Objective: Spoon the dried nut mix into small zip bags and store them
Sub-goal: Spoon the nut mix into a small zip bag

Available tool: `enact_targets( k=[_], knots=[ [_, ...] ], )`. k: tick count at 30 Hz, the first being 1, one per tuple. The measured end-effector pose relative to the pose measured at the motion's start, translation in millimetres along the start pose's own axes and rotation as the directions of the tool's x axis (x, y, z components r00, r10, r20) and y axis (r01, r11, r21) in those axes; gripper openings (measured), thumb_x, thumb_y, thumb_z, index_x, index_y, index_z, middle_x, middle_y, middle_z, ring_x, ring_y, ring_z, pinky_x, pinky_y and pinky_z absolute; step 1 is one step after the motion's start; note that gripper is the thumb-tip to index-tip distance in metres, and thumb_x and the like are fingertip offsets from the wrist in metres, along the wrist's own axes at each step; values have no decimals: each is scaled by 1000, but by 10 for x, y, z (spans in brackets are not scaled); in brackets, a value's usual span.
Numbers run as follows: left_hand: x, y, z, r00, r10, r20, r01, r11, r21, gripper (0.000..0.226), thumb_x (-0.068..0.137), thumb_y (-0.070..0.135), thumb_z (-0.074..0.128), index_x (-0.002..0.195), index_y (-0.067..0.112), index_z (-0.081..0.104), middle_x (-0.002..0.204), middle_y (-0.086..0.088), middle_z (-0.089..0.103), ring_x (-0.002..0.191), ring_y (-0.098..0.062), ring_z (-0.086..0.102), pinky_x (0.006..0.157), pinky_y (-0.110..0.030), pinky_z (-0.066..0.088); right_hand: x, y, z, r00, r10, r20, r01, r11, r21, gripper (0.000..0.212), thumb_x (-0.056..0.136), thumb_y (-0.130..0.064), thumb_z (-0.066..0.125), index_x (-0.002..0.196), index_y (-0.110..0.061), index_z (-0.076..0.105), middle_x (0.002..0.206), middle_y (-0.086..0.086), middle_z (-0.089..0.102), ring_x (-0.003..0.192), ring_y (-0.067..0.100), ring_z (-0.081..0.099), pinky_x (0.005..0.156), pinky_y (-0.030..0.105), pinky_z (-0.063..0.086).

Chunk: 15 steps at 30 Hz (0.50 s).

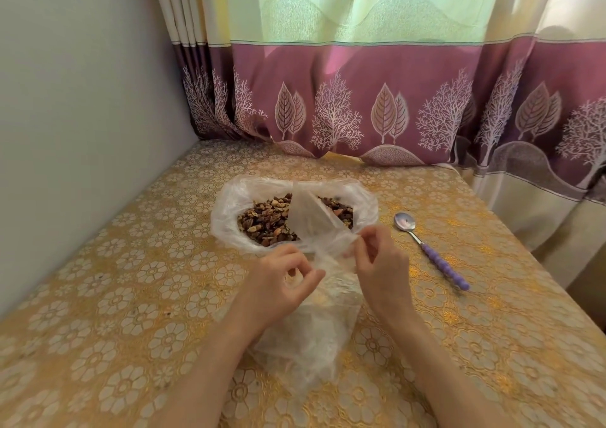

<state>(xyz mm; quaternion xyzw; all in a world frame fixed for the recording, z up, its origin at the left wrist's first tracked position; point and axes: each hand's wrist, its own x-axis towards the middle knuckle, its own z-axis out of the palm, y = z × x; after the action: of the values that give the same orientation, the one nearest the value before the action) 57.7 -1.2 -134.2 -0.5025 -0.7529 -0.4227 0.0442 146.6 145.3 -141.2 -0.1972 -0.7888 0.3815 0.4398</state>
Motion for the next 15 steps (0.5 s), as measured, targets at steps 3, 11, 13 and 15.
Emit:
enact_targets(
  k=[3, 11, 13, 15],
  knots=[
    [44, 3, -79, 966, -157, -207, 117, 974, -195, 36, 76, 58, 55, 92, 26, 55, 92, 8, 54, 82, -1, 49, 74, -12, 39, 50, -20, -88, 971, 191, 147, -230, 913, 337, 16, 93, -3, 53, 83, -15, 52, 69, 2, 71, 53, 18, 65, 45, 24, 47],
    [76, -155, -256, 911, -395, -117, 266, 781, -565, 24, 76, 44, 70, 99, 39, 65, 90, 20, 70, 76, 5, 62, 62, -11, 49, 44, -51, -101, 877, 220, 428, -412, 803, 430, 9, 93, -4, 53, 93, 5, 56, 69, 7, 71, 58, 25, 64, 46, 23, 49],
    [80, -154, -261, 885, -436, -163, 244, 733, -635, 8, 76, 27, 67, 83, 25, 71, 70, 2, 70, 54, -6, 58, 50, -18, 46, 66, -22, -121, 848, 345, 403, -514, 723, 461, 9, 92, -6, 55, 90, 1, 59, 73, 11, 68, 59, 24, 63, 47, 22, 49],
    [81, -159, -258, 867, -461, -190, 249, 730, -637, 8, 80, 21, 65, 80, 14, 68, 64, 0, 67, 46, -7, 53, 45, -18, 43, 85, 25, -143, 795, 465, 390, -605, 650, 460, 11, 92, -9, 58, 90, 0, 63, 73, 10, 64, 57, 13, 61, 49, 20, 49]
  ],
)
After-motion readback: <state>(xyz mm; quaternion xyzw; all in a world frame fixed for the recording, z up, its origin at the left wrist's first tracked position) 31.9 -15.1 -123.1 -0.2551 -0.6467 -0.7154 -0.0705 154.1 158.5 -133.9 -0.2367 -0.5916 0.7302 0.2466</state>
